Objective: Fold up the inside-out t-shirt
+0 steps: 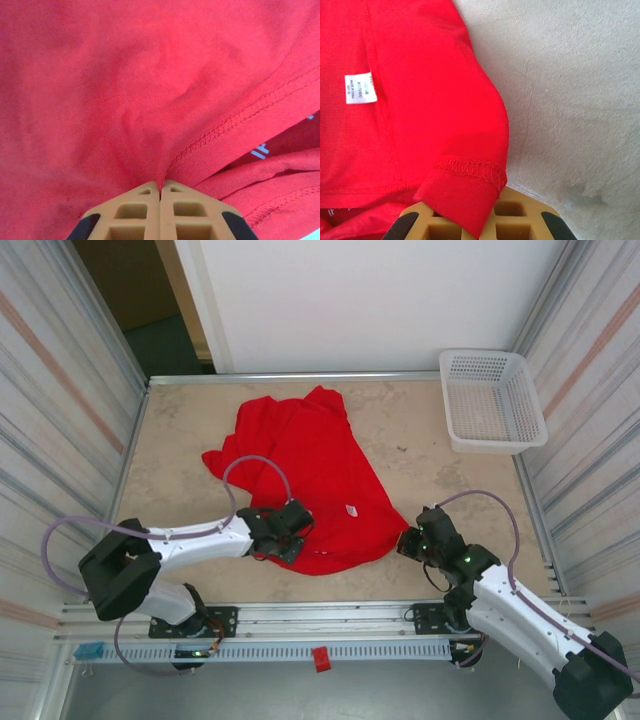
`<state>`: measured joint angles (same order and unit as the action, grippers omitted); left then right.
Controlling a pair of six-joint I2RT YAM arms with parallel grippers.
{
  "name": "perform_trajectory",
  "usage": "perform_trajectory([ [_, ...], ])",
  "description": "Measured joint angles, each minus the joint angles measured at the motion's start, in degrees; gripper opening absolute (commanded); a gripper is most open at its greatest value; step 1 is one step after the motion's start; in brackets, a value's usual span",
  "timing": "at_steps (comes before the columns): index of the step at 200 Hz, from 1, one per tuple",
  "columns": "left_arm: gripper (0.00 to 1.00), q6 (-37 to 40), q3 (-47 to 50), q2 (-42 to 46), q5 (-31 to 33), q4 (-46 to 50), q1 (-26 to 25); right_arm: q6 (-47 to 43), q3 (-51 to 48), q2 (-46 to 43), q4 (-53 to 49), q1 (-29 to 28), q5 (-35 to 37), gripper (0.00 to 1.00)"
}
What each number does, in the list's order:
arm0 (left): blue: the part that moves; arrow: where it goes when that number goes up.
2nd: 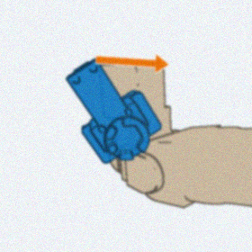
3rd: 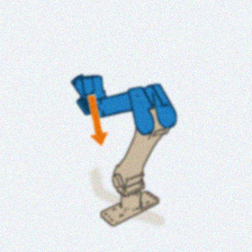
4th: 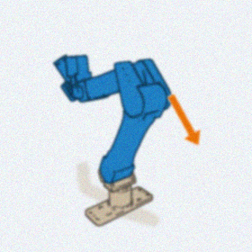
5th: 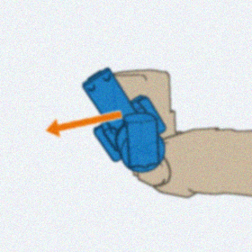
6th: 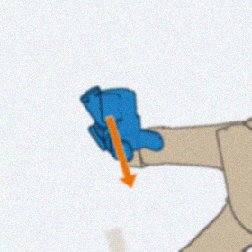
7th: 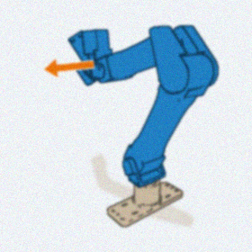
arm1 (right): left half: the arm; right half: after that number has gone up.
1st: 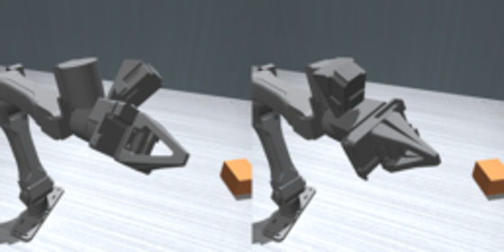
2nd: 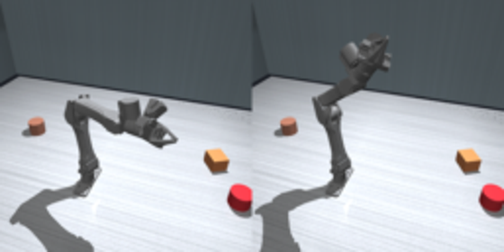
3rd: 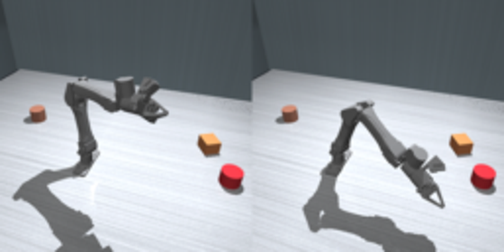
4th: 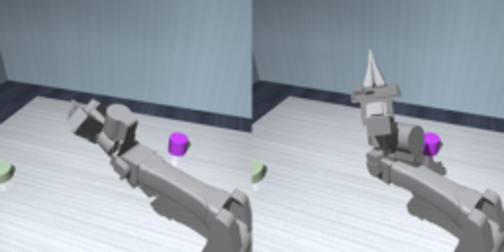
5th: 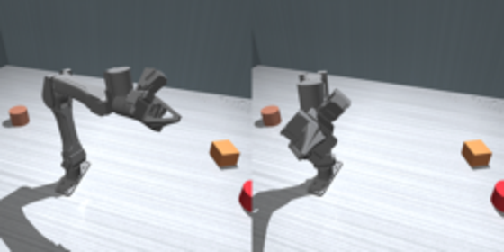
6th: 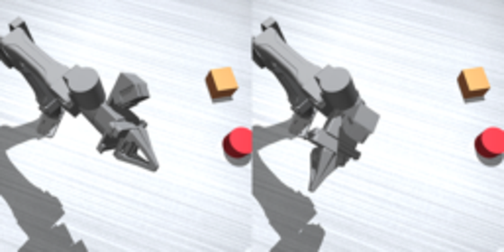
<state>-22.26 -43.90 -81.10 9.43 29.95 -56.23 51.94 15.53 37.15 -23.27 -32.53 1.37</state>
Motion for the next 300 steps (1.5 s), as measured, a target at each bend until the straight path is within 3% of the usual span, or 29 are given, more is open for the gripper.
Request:
perform_trajectory([
  [62, 0.00, 3.04, -17.94, 7.56, 1.14, 7.37, 2.40, -0.17, 0.79, -0.44, -0.39, 0.26, -0.07, 0.00],
  [103, 0.00, 5.95, -23.41, 11.61, -0.15, 10.10, 7.34, -2.38, 10.03, -0.09, -2.64, 4.85, -2.12, 0.00],
  [108, 0.10, 6.12, -23.41, 11.80, -0.70, 10.32, 8.00, -2.97, 12.02, 0.24, -2.86, 5.86, -2.80, 0.00],
  [116, 0.39, 6.56, -23.30, 11.96, -1.86, 10.64, 9.11, -3.72, 15.41, 1.09, -2.93, 7.50, -3.65, 0.00],
  [122, 0.49, 6.88, -22.91, 11.96, -2.60, 10.45, 9.86, -4.46, 17.97, 2.03, -2.97, 8.61, -4.35, 0.00],
  [161, 0.67, 1.97, -12.76, 12.11, -5.31, 7.15, 10.14, -8.96, 27.98, 8.07, -1.20, 11.63, -7.04, 0.00],
  [221, 0.73, -16.61, 2.36, 14.78, -0.33, 3.76, -1.07, -10.64, 25.66, 9.64, -1.79, 12.33, -7.87, 0.00],
  [276, 0.77, -20.09, 3.85, 4.33, 3.37, -3.28, -1.60, -10.64, 24.55, 8.33, -2.19, 12.70, -8.11, 0.00],
  [300, 0.72, -20.52, 3.85, -1.64, 3.69, -5.49, -1.60, -10.62, 24.44, 7.85, -2.45, 12.72, -8.55, 0.00],
])
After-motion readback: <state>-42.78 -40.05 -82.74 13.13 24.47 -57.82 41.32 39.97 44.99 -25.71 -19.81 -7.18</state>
